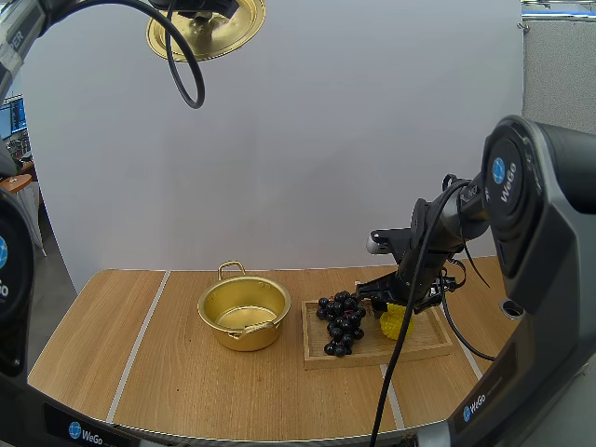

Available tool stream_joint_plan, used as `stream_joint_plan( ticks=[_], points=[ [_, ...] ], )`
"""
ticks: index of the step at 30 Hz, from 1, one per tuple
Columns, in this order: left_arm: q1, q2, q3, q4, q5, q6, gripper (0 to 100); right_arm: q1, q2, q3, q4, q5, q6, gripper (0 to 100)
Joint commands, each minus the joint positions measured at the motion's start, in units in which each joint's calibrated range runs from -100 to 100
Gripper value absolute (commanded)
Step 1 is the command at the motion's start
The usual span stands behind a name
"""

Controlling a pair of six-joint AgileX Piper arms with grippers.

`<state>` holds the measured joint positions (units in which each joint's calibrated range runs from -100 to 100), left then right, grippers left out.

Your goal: Open the pot, put the pineapple inside, and close it

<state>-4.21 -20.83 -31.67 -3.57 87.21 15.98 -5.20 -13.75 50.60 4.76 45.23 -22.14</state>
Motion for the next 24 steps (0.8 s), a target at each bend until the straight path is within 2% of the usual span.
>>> stream_joint_plan(
  ticks=[1, 10, 24],
  points=[
    [-0.11, -0.23, -0.42, 0.03, -0.55, -0.57, 0, -0.6, 1.26, -0.32, -0.77, -1.14, -0.62, 100],
    [-0.11, -0.23, -0.42, 0.03, -0.55, -0.57, 0, -0.6, 4.69, -0.32, 0.97, -3.07, -2.85, 100],
    [-0.11, -0.23, -0.42, 0.03, -0.55, -0.57, 0, -0.6, 9.39, -0.32, 0.97, -6.0, -2.85, 100]
  ],
)
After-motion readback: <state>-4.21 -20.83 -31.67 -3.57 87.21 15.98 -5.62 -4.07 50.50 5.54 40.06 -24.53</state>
